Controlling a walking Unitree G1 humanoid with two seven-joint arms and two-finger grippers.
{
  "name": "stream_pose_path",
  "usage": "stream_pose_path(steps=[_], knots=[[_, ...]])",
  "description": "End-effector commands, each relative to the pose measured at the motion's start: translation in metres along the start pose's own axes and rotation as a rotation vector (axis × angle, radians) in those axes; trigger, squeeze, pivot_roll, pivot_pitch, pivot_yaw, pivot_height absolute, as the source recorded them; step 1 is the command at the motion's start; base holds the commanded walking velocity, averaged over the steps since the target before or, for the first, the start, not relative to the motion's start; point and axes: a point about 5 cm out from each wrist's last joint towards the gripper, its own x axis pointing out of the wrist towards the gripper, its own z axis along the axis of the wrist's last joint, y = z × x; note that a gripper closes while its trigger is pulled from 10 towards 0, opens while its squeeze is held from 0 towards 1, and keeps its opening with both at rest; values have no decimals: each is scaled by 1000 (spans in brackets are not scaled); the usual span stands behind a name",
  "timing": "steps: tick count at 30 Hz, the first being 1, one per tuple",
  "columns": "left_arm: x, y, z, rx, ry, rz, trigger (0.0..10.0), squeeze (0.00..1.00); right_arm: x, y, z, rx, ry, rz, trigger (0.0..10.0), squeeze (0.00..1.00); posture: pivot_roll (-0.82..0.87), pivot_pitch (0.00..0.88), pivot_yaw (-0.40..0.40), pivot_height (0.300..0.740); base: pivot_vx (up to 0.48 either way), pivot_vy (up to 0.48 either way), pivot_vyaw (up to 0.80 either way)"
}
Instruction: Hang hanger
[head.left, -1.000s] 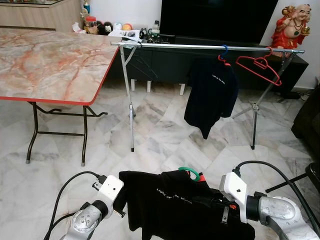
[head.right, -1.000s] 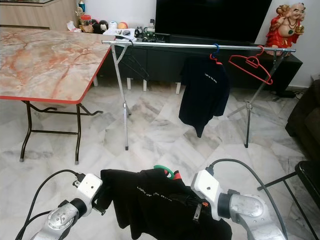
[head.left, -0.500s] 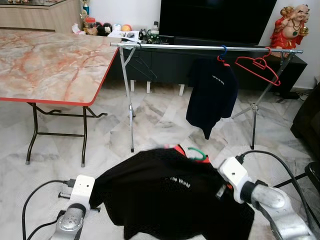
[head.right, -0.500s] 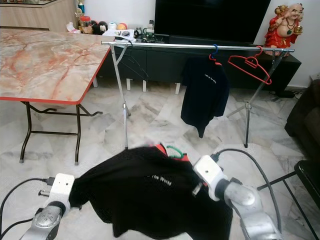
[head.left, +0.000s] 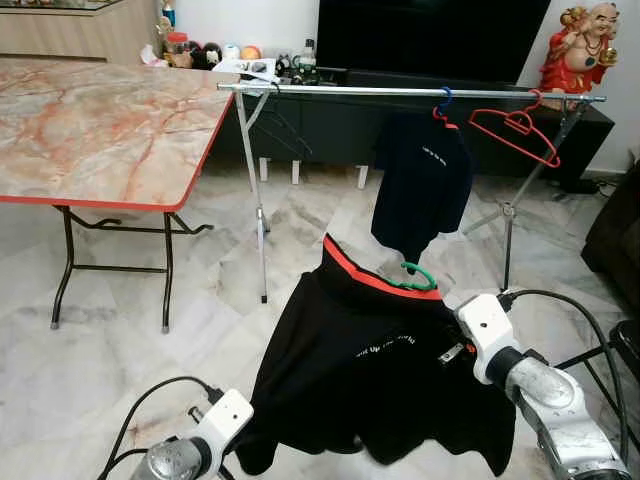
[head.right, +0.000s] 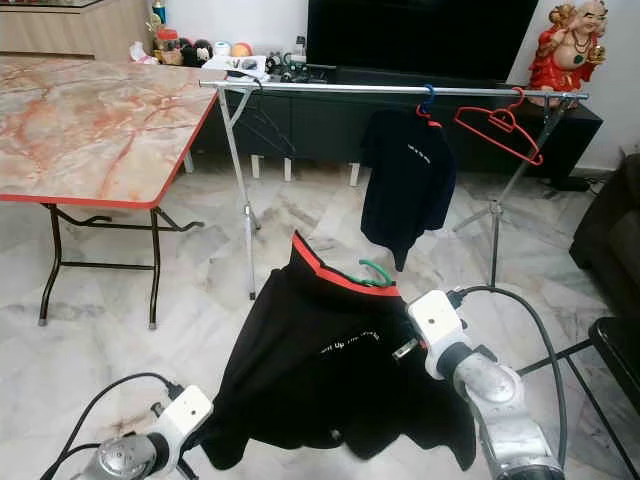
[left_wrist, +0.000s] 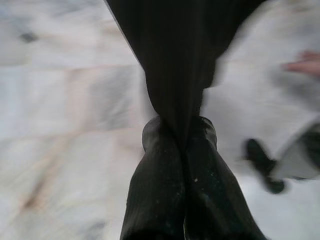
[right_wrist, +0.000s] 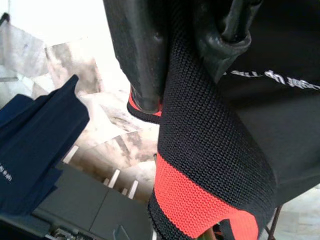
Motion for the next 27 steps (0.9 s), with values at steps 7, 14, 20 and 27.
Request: stream_pose_path(steps=[7, 14, 20, 27], knots=[[-18, -18, 14, -196, -133, -311, 0, 0, 2, 1, 2, -20, -32, 5, 10000, 0, 56, 58, -34, 740, 0, 0, 0], [-28, -32, 23, -258, -197, -438, 0, 0, 6, 0, 7, 25, -75, -55, 10000, 0, 52, 62, -32, 740, 0, 0, 0], [-21, -12, 31, -235, -243, -203, 10000, 0, 9, 7, 5, 25, -67, -46, 10000, 0, 54, 65, -33, 740, 0, 0, 0], [-19, 16, 32, -248, -216, 46, 10000, 1000, 10, 19, -3, -31, -19, 41, 10000, 0, 53, 63, -34, 740, 0, 0, 0]])
